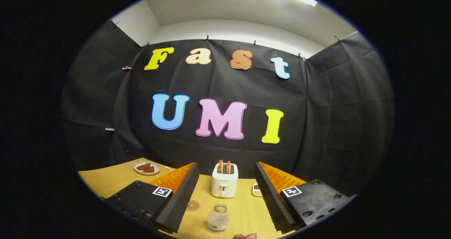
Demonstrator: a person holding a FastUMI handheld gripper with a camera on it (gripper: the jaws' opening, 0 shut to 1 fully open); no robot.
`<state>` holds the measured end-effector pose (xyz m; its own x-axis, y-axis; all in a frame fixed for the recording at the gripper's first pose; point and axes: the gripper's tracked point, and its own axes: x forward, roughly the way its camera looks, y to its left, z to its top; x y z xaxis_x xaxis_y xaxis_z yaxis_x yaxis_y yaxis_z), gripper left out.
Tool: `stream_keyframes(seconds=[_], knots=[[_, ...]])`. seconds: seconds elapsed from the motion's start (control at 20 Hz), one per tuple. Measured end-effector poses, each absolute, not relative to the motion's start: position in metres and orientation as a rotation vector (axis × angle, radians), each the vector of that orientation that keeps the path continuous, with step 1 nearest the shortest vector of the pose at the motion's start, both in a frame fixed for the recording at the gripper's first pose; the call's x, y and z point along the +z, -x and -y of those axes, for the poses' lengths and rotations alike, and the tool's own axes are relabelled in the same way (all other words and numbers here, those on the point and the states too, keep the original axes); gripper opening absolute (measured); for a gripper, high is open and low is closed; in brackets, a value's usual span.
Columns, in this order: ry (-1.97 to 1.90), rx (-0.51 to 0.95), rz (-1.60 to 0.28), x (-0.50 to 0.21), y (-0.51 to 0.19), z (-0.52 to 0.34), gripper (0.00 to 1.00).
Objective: Take the bottle from table, then pour the juice into the cup, finally place the bottle on the coaster
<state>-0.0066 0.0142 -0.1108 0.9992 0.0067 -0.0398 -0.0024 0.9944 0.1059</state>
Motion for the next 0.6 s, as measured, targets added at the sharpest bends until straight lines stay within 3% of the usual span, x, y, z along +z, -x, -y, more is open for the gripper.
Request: stream_keyframes(seconds=[0.6], knots=[[-0.144, 0.058, -0.127, -0.289, -0.002, -0.041, 0.97]])
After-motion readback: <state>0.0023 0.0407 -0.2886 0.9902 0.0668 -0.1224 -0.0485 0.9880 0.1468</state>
